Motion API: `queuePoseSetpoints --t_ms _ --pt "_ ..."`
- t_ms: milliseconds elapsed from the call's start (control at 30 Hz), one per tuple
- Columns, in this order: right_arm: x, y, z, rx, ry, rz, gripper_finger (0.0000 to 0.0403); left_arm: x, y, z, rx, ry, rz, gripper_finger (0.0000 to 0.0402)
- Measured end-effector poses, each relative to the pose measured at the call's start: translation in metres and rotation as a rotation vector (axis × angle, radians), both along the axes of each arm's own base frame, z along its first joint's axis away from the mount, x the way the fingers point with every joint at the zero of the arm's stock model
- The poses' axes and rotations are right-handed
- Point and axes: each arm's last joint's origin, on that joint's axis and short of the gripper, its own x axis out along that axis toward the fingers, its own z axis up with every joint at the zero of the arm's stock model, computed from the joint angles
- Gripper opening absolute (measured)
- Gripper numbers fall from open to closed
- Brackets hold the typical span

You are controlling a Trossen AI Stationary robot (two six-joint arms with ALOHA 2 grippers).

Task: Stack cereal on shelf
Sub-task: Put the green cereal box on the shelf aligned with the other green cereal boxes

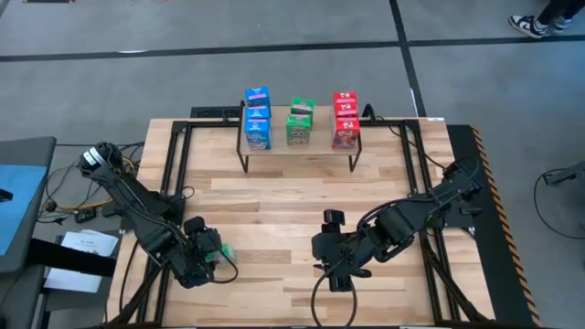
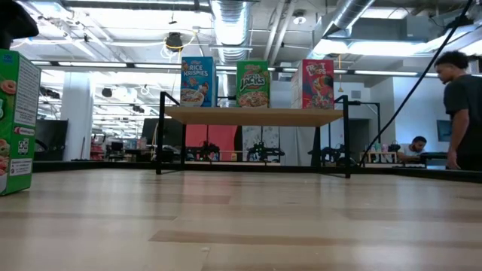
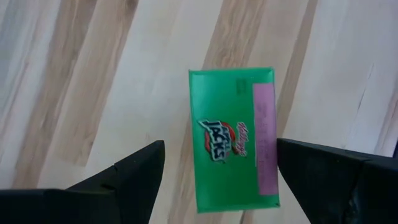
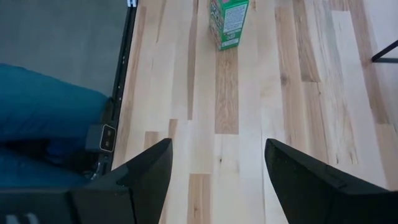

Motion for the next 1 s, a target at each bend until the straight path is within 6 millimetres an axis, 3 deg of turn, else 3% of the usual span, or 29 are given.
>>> queuePoseSetpoints --t_ms 500,1000 --pt "0.0000 0.0000 0.0000 0.031 0.002 -0.036 0.0281 -0.0005 0.0001 -0.0003 0.014 0.012 -0.040 0.0286" --pt "0.0001 0.0001 0.0000 0.031 0.002 -0.036 0.0281 -0.0004 0.0001 -0.0002 0.028 0.010 -0.061 0.0161"
